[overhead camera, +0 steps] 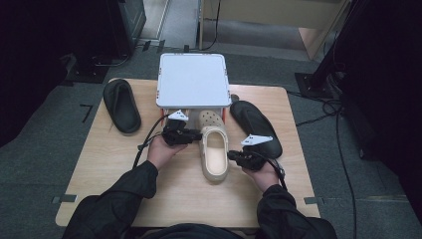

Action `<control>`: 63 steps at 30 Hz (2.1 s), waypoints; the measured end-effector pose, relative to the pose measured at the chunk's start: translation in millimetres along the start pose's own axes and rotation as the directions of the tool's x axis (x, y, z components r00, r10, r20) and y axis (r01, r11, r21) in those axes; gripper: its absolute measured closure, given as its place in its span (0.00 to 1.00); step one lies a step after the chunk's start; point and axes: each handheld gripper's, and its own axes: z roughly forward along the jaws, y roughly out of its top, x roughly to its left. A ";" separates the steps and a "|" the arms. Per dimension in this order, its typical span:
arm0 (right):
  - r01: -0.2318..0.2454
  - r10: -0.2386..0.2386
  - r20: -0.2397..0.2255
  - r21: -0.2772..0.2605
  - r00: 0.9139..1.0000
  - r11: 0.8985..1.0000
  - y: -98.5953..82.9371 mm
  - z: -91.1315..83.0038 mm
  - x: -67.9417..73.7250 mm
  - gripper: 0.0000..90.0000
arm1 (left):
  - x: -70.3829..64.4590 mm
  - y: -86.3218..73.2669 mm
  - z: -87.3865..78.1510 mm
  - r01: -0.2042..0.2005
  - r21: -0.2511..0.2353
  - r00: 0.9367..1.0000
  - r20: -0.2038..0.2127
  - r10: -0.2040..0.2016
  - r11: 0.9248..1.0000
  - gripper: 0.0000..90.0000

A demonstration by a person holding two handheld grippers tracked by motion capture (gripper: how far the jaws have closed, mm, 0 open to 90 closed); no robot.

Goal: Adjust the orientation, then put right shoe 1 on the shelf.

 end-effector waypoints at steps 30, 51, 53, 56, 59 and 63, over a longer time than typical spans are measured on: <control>0.144 -0.149 -0.164 -0.042 0.975 0.989 -23.2 -27.6 56.2 0.86 | 0.0 41.3 -83.2 -0.066 -0.086 0.998 -0.006 0.065 0.994 0.78; 0.249 -0.237 -0.178 0.044 0.955 0.968 -41.2 -6.3 67.3 0.89 | 29.4 77.2 -93.7 -0.076 -0.132 0.995 -0.071 0.067 0.988 0.78; 0.240 -0.229 -0.174 0.043 0.958 0.970 -40.9 -4.7 66.9 0.89 | 34.4 76.2 -92.8 -0.066 -0.126 0.995 -0.078 0.056 0.990 0.78; 0.248 -0.238 -0.170 0.041 0.956 0.968 -40.7 -1.7 66.3 0.91 | 39.7 74.4 -90.9 -0.070 -0.124 0.995 -0.081 0.060 0.990 0.79; 0.249 -0.239 -0.173 0.039 0.955 0.968 -40.5 -1.0 66.6 0.92 | 43.1 72.4 -90.1 -0.067 -0.145 0.995 -0.081 0.056 0.987 0.80; 0.254 -0.246 -0.163 0.030 0.956 0.967 -38.3 -2.1 67.6 0.93 | 44.0 71.4 -90.3 -0.062 -0.149 0.995 -0.083 0.050 0.987 0.84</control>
